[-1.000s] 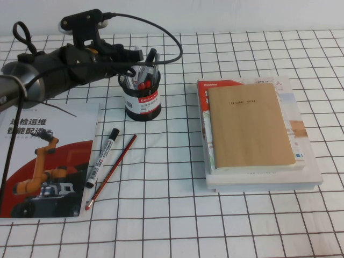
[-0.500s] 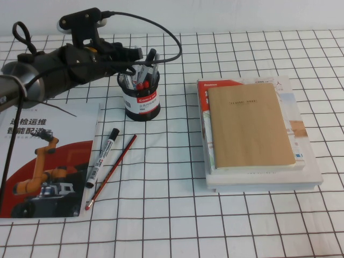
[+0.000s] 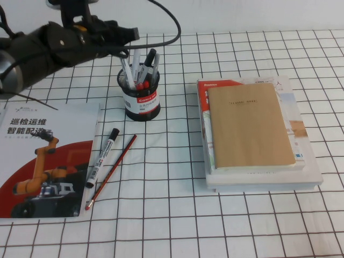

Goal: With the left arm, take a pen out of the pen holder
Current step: 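Take a marker out of the pen holder and lay it on the table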

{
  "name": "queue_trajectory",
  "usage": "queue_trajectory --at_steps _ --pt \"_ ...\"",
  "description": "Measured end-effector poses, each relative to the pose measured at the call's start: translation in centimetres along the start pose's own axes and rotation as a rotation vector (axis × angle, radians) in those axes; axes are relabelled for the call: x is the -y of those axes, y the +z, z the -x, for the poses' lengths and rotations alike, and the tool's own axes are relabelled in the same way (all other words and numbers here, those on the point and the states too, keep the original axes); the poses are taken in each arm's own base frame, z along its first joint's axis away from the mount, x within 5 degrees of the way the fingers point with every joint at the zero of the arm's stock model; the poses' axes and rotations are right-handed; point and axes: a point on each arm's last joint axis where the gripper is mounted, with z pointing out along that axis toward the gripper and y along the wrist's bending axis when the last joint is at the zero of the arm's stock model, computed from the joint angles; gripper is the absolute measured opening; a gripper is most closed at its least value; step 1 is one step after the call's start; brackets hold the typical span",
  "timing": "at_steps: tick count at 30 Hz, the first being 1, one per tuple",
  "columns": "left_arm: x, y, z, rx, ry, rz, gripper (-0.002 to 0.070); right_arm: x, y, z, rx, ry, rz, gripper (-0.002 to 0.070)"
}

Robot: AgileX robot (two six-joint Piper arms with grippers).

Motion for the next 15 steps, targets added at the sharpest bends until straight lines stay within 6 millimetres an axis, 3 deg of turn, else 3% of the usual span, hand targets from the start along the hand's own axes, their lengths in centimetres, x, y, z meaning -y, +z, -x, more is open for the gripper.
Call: queue_trajectory --at_steps 6,15 --pt "0.8 -2.7 2.0 0.021 0.068 -0.026 0.0119 0.0 0.0 0.0 0.0 0.0 0.0 -0.0015" --pt "2.4 -8.4 4.6 -0.01 0.175 -0.089 0.0119 0.0 0.0 0.0 0.0 0.0 0.0 -0.0015"
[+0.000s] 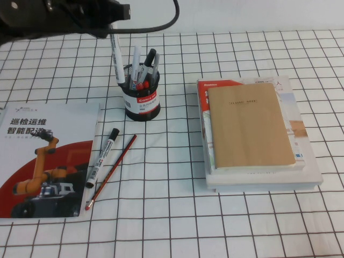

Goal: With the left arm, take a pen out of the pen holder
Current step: 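Take a marker out of the pen holder and lay it on the table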

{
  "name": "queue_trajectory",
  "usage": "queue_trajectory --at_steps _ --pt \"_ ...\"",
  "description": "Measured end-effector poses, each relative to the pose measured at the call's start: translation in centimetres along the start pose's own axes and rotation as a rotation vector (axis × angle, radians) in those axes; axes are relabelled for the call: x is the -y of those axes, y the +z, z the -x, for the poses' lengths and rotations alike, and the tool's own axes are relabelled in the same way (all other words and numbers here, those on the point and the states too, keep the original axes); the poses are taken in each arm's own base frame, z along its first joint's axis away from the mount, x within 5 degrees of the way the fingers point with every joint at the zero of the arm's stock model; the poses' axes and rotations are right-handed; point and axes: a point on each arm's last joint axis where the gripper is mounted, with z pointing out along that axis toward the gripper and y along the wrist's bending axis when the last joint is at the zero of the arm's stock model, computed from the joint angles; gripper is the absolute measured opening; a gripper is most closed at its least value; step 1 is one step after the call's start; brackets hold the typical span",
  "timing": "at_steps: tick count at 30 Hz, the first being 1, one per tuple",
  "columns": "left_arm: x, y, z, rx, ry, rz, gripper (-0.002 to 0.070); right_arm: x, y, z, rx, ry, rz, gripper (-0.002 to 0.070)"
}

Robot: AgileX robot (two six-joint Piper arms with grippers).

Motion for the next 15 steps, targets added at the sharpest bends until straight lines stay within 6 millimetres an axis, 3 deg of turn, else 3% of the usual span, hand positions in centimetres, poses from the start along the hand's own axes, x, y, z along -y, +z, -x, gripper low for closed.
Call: queue_trajectory --at_steps 4,15 --pt "0.7 -1.8 0.1 -0.066 0.018 -0.039 0.0119 0.0 0.0 0.0 0.0 0.0 0.0 -0.0015" --pt "1.8 -4.4 0.2 -0.367 0.094 -0.139 0.0119 0.0 0.0 0.0 0.0 0.0 0.0 -0.0015"
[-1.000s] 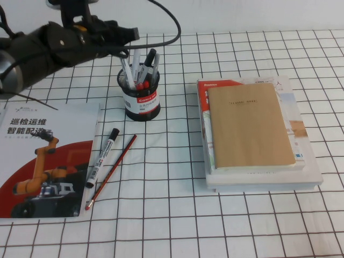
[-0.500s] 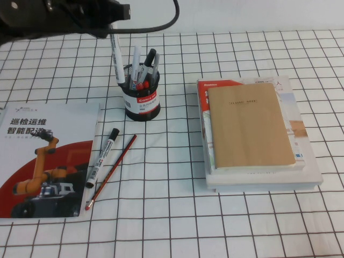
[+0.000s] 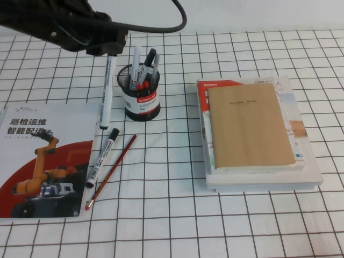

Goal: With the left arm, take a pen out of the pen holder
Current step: 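Take a marker out of the pen holder and lay it on the table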

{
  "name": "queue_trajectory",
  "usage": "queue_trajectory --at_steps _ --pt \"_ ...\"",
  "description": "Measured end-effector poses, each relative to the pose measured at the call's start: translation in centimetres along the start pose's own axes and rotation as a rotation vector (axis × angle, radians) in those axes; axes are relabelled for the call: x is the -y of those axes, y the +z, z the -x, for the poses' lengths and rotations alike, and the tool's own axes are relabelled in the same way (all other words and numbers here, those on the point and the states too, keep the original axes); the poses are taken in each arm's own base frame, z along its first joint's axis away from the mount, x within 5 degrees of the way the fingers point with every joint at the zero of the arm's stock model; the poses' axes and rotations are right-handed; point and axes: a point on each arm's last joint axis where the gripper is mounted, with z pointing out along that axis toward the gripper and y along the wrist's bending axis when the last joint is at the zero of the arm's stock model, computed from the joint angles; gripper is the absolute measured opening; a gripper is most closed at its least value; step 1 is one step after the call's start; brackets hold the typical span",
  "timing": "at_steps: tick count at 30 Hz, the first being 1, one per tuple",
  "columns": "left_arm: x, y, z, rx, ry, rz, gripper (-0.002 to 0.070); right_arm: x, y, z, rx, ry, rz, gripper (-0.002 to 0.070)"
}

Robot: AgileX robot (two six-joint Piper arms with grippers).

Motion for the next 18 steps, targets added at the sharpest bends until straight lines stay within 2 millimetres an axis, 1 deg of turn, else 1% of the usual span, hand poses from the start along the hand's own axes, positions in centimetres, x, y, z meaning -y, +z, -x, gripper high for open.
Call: queue_trajectory --at_steps 3,6,8,14,18 --pt "0.1 -0.3 -0.3 -0.051 0.007 -0.005 0.0119 0.0 0.0 0.0 0.0 0.0 0.0 -0.0015" --pt "0.5 0.3 -0.8 -0.12 0.022 -0.02 0.0119 0.0 0.0 0.0 0.0 0.0 0.0 -0.0015" --pt "1.0 1.4 -1.2 -0.181 0.031 -0.037 0.0119 0.0 0.0 0.0 0.0 0.0 0.0 -0.0015" --pt "2.9 6.0 -2.6 -0.339 0.074 -0.035 0.0119 0.0 0.0 0.0 0.0 0.0 0.0 -0.0015" --pt "4.1 8.2 -3.6 -0.429 0.09 -0.03 0.0119 0.0 0.0 0.0 0.0 0.0 0.0 -0.0015"
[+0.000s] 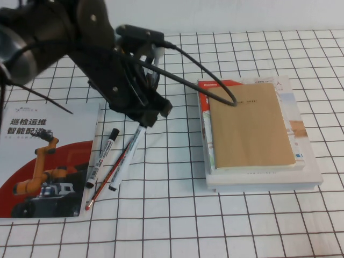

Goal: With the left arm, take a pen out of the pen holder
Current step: 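Take a marker out of the pen holder and lay it on the table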

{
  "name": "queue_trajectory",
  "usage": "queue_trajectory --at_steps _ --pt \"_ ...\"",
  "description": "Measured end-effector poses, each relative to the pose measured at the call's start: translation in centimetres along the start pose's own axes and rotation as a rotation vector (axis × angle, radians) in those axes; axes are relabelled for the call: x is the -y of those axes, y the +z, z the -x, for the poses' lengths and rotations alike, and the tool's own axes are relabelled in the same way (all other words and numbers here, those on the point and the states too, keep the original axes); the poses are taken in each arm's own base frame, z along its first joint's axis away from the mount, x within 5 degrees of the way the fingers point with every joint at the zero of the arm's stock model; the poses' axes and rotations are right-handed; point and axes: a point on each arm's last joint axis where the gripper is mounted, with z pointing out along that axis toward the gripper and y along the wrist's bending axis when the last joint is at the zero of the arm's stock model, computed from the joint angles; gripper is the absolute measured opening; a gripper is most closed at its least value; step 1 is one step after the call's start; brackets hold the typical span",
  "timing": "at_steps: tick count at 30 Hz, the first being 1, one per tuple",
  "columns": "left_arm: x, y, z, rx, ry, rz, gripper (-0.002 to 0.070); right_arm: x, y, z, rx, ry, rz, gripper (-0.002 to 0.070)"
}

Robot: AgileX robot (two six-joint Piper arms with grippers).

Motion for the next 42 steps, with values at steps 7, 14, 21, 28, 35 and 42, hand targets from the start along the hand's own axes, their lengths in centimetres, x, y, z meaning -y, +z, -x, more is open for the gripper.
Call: queue_trajectory --at_steps 7,14,21,28,35,42 --pt "-0.6 3.3 -0.1 -0.097 -0.025 0.038 0.0119 0.0 0.0 0.0 0.0 0.0 0.0 -0.0015" --pt "-1.3 6.3 -0.1 -0.161 -0.038 0.049 0.0119 0.0 0.0 0.0 0.0 0.0 0.0 -0.0015" --pt "-2.0 8.7 -0.1 -0.176 -0.049 0.095 0.0119 0.0 0.0 0.0 0.0 0.0 0.0 -0.0015" --pt "-2.4 9.9 0.1 -0.164 -0.048 0.109 0.0119 0.0 0.0 0.0 0.0 0.0 0.0 -0.0015" --pt "-2.6 10.6 0.2 -0.155 -0.037 0.126 0.0119 0.0 0.0 0.0 0.0 0.0 0.0 -0.0015" --pt "-2.8 11.4 -0.1 -0.186 -0.033 0.13 0.0119 0.0 0.0 0.0 0.0 0.0 0.0 -0.0015"
